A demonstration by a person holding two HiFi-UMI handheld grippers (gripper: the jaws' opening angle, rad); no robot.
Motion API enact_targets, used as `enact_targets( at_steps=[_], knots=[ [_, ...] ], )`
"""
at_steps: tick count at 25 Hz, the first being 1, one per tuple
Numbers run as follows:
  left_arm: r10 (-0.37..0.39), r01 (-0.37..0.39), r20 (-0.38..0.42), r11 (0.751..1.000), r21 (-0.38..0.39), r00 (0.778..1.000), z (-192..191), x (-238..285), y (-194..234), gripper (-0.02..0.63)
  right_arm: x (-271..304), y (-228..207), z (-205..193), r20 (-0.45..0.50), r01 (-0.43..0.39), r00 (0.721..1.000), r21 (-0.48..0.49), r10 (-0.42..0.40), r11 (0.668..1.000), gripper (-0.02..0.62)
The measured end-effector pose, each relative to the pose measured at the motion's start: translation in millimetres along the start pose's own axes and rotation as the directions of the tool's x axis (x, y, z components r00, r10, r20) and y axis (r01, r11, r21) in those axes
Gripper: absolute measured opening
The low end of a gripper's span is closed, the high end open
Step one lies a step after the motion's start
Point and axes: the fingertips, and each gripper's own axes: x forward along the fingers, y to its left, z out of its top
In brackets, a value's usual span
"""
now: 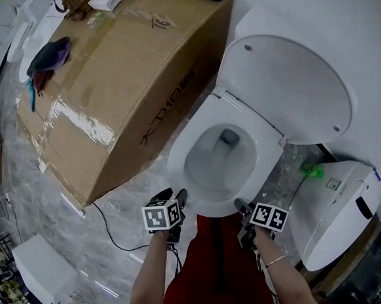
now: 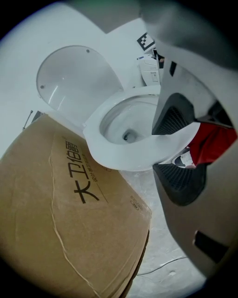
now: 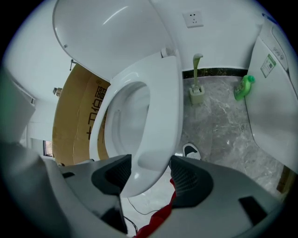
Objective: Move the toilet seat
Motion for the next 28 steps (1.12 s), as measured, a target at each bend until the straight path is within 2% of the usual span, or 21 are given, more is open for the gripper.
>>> enact_targets(
  at_steps=[15, 22, 28],
  knots=[
    [-0.007, 0.003, 0.086, 0.999, 0.049, 0.996, 40, -83, -53, 0.198, -67, 33, 11, 0.043, -0.041, 0.998, -0.001, 0.041, 0.999, 0.272],
    [-0.021, 0.015, 0.152, 0.999, 0.041, 0.988, 62, -110, -76, 0.198, -92, 46, 23, 0.082, -0.083, 0.994, 0.057, 0.078, 0.995, 0.272],
    [-0.036, 0.02, 0.19, 0.996, 0.088, 0.981, 82, -130, -97, 0.198, -113, 56, 35, 0.113, -0.117, 0.988, 0.067, 0.109, 0.991, 0.272]
  ],
)
